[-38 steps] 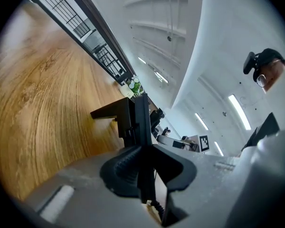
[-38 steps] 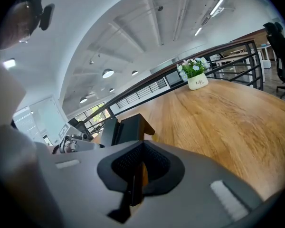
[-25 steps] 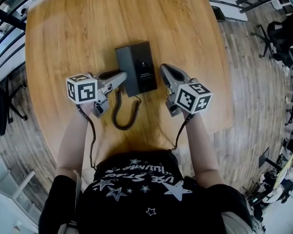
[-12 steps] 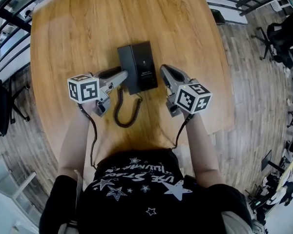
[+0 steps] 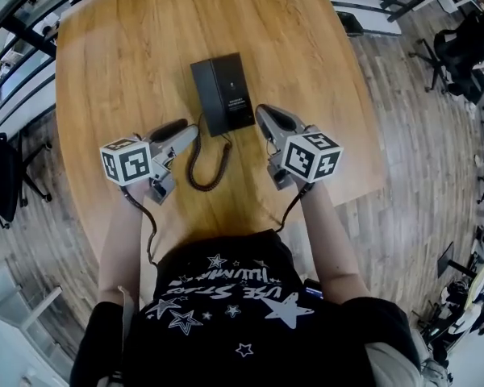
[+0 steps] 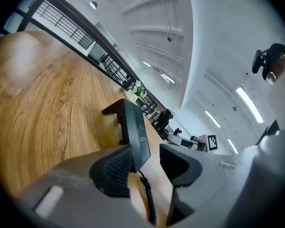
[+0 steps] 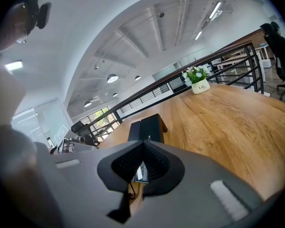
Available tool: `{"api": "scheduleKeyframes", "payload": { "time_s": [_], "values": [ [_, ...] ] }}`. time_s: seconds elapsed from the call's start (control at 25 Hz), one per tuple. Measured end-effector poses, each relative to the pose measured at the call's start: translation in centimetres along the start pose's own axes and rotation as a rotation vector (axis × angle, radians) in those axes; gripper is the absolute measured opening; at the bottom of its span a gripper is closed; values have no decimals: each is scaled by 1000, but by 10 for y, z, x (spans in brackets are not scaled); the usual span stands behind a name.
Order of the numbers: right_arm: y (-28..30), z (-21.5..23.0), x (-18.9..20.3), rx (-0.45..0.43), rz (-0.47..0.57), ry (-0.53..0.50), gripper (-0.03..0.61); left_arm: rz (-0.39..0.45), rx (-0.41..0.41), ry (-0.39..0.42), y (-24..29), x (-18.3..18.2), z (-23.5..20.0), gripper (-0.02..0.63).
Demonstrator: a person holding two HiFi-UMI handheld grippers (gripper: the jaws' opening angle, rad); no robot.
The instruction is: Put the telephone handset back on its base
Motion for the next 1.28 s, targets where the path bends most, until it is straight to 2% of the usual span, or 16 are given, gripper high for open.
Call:
{"api": "scheduleKeyframes", "payload": {
  "time_s": [0.32,0.56,0.68,0.84,0.96,1.04,1.12,1.28],
  "values": [
    [-16,-56,12,26,42,-46,-2,56,-2,90,-48,22,34,181],
    [-37,-101,23,76,89,-78,-2,33,-25,191,-84,45,47,181],
    [-48,-124,38,102,110,-76,-2,21,-63,249,-105,60,51,174],
    [-62,-158,56,140,135,-81,-2,-24,-87,322,-131,83,57,151],
    [-70,-184,71,165,159,-79,-2,-49,-101,375,-150,99,57,103],
    [-74,-199,82,182,166,-80,-2,-51,-118,399,-162,109,55,74],
    [-81,-213,94,202,176,-79,-2,-46,-140,423,-173,117,54,13],
    [-99,-235,124,230,195,-54,-2,-22,-188,461,-189,139,53,1]
  ]
}}
Point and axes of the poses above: the fingertips, and each gripper's own axes: y forward along the fingers, z to its right, x out of its underside, the point moved 1 cm from there along -y, backward along the fingers, and after that the axes turned 10 degrees about -z, right-handed, at the moved point
